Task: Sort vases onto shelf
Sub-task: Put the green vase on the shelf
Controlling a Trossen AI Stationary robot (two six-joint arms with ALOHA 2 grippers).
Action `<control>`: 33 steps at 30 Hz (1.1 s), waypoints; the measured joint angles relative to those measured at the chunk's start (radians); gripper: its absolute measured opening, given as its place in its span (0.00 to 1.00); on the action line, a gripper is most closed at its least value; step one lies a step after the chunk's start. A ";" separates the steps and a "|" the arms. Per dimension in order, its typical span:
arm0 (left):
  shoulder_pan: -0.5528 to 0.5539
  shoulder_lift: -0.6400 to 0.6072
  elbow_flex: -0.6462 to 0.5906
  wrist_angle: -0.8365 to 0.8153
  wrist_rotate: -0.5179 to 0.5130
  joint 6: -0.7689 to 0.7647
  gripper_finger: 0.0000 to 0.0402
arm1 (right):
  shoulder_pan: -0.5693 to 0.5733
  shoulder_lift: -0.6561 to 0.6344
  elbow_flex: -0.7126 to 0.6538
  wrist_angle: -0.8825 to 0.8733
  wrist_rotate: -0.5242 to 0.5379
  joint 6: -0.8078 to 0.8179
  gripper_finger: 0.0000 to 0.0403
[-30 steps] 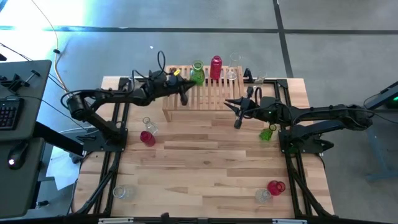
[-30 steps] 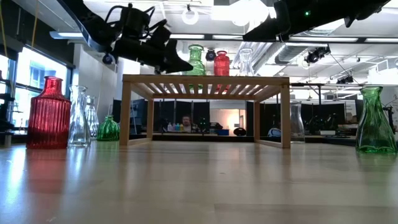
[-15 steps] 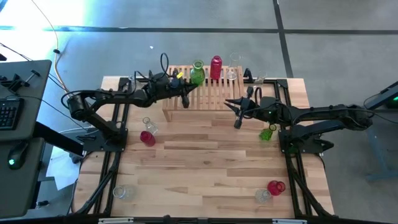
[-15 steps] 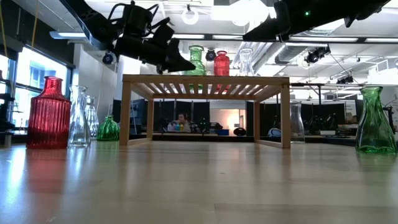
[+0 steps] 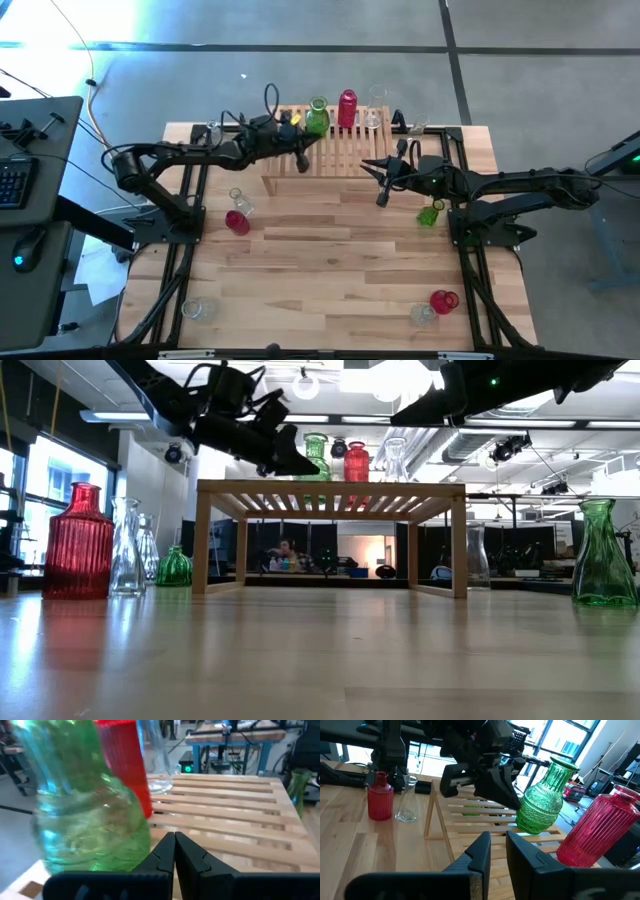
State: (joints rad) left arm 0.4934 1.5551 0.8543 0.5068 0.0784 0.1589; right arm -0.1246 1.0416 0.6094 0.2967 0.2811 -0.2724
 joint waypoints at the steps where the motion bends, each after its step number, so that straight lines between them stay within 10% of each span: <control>1: 0.000 0.009 0.011 -0.007 0.000 0.001 0.00 | 0.000 0.000 0.000 0.000 0.000 -0.001 0.10; 33: 0.037 0.093 0.092 -0.051 -0.091 0.009 0.00 | 0.000 0.000 0.000 -0.009 -0.001 0.001 0.10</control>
State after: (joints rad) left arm 0.5301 1.6477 0.9466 0.4555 -0.0124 0.1677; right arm -0.1246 1.0415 0.6094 0.2878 0.2802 -0.2710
